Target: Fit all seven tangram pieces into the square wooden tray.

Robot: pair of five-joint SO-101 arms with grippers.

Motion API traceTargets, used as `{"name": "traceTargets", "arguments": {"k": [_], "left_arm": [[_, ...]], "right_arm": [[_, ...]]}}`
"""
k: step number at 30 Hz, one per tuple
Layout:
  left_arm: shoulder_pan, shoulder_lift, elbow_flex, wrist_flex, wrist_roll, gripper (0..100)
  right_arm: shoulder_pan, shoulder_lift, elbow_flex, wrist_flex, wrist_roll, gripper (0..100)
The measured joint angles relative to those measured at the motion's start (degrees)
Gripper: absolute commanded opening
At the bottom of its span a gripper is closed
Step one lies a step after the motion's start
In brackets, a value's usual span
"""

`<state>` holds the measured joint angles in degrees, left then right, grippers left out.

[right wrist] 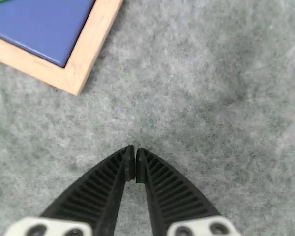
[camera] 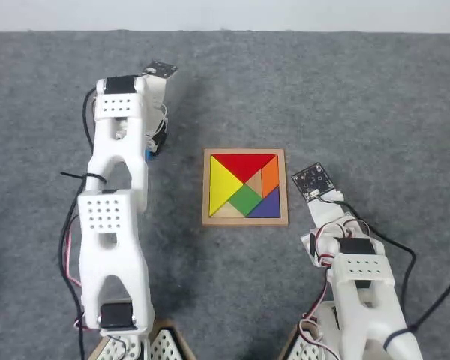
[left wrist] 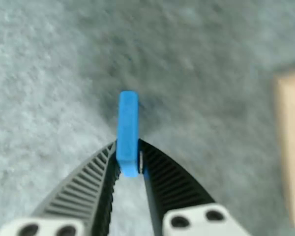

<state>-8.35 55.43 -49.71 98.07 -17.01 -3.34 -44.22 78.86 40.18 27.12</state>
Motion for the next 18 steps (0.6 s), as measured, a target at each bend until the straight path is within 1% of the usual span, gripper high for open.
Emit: {"name": "traceTargets", "arguments": {"k": [3,5,7,9,11,15,18], "left_arm": [[2.9,-10.99,11.87,0.0,-3.87,1],[6.15,-19.87,21.01,0.0,-7.21,1],[10.37,-28.92,30.33,-0.35,-12.22,1],[14.95,-37.45,39.38,-2.37,-17.67,1],[18.99,-43.69,47.82,-6.07,-21.98,1],[24.44,-45.8,59.6,-11.6,-25.67,1],[26.99,-45.8,62.86,-14.07,-28.13,1]], "right_arm": [[0.0,0.0,0.0,0.0,0.0,0.8],[0.0,0.0,0.0,0.0,0.0,0.8],[0.0,0.0,0.0,0.0,0.0,0.8],[0.0,0.0,0.0,0.0,0.0,0.8],[0.18,0.0,0.0,0.0,0.0,0.8],[1.41,0.0,0.0,-0.18,-1.41,0.7],[6.51,0.0,-0.18,-1.41,-6.33,0.7]]}}
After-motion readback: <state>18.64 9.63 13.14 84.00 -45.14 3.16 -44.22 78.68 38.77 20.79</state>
